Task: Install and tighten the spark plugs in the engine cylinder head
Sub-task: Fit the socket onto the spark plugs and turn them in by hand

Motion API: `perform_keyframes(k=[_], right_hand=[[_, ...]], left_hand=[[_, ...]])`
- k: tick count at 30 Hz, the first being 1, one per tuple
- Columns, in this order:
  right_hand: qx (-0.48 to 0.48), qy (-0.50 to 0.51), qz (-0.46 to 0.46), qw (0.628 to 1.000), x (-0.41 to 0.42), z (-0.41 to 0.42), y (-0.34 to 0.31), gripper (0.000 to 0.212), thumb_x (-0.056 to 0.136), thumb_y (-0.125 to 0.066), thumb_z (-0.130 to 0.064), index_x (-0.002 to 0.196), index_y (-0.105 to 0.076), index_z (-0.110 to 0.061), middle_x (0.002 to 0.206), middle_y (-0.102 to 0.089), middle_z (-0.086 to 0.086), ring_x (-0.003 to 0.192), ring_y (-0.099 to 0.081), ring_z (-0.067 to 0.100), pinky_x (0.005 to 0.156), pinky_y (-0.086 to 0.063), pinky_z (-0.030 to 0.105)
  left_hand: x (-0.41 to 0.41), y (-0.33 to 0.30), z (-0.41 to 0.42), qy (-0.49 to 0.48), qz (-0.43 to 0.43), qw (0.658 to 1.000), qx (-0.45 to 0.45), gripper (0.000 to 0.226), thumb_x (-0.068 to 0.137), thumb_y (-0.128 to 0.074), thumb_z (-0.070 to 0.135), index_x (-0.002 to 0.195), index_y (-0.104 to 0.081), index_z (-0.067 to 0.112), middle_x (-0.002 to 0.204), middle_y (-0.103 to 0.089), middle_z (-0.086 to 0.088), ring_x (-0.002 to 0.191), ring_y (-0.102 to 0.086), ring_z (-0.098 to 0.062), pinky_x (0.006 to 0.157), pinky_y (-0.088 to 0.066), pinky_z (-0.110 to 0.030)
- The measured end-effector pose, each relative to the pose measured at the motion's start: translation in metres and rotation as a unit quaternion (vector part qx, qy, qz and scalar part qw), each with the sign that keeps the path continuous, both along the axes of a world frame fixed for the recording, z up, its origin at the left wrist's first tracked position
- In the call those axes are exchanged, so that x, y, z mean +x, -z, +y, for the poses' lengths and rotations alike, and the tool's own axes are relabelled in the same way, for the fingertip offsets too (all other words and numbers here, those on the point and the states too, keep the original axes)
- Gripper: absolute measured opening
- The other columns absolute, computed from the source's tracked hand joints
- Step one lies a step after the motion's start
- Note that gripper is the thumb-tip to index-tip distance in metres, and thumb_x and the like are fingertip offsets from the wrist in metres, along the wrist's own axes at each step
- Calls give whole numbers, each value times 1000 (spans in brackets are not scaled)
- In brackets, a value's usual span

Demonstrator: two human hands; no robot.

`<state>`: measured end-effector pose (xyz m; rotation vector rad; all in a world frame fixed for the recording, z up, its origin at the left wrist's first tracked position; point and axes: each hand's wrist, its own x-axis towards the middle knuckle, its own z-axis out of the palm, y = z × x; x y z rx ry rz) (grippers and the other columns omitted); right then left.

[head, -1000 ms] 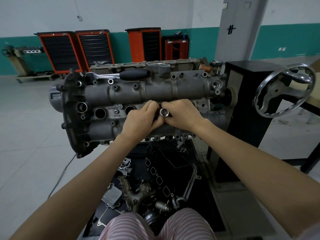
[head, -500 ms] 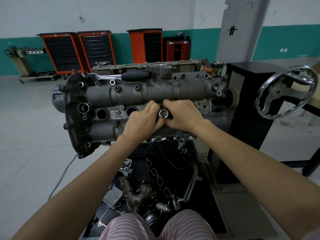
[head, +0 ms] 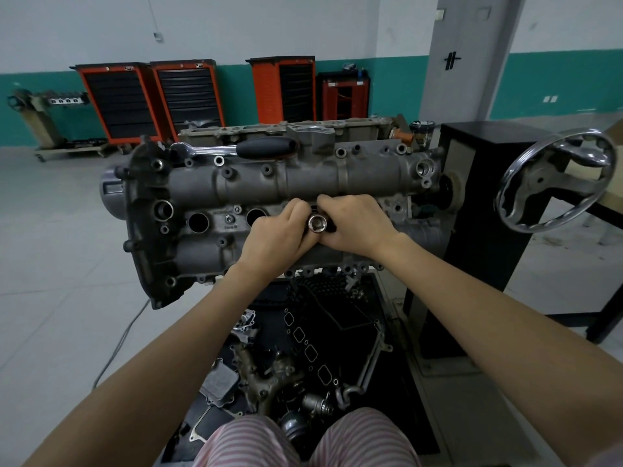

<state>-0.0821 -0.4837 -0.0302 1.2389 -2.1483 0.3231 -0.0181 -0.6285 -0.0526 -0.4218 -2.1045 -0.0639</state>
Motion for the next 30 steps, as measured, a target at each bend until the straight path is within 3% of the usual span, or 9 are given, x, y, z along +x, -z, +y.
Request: perform_keyframes(k=[4, 9, 14, 19, 23, 27, 30], right_hand=[[8, -10, 7, 1000, 0, 1, 0, 19, 78, -59, -22, 80, -55, -4, 72, -64, 12, 67, -60, 34, 52, -31, 31], [-8, -24, -9, 1000, 2, 1, -2, 13, 76, -62, -11, 67, -60, -1, 64, -63, 15, 58, -59, 35, 50, -34, 32], [-14, -21, -13, 1000, 1, 1, -1, 16, 77, -63, -15, 67, -58, -3, 63, -62, 14, 59, -58, 35, 50, -35, 33], [-11, -15, -6, 1000, 1, 1, 0, 24, 75, -63, -26, 78, -53, -5, 67, -63, 10, 62, -59, 33, 50, -34, 31], [-5, -18, 4, 1000, 1, 0, 1, 19, 76, -61, -19, 77, -55, -2, 67, -63, 14, 61, -60, 35, 50, -34, 32], [0, -18, -6, 1000, 1, 0, -1, 14, 77, -61, -14, 72, -60, -1, 69, -64, 16, 64, -60, 37, 52, -37, 36], [-12, -21, -5, 1000, 2, 0, -1, 14, 75, -63, -12, 68, -60, -1, 66, -64, 17, 61, -59, 38, 50, -39, 37]], left_hand=[[0, 1, 1, 10, 13, 1000, 5, 22, 85, -43, 30, 82, -31, 12, 66, -52, -12, 33, -43, -28, 33, -26, -22], [-3, 1, -1, 5, 18, 1000, 1, 26, 83, -46, 34, 83, -33, 12, 67, -53, -10, 37, -47, -27, 33, -28, -23], [-3, 1, -2, -6, 16, 1000, -7, 32, 85, -47, 31, 71, -50, 2, 63, -53, -10, 36, -48, -28, 36, -26, -21], [1, -1, 2, 19, 3, 999, 26, 31, 83, -45, 28, 74, -48, -1, 64, -52, -15, 33, -46, -29, 31, -34, -27], [0, 1, 1, 19, 1, 1000, 15, 22, 85, -43, 30, 84, -32, 12, 69, -54, -15, 34, -44, -29, 31, -31, -26], [-2, 1, 0, 7, 11, 1000, 12, 26, 81, -47, 33, 81, -31, 13, 64, -52, -11, 37, -47, -28, 35, -26, -22], [-3, 1, -1, 3, 22, 1000, 3, 28, 83, -48, 34, 75, -43, 8, 60, -52, -8, 37, -49, -27, 37, -24, -21]])
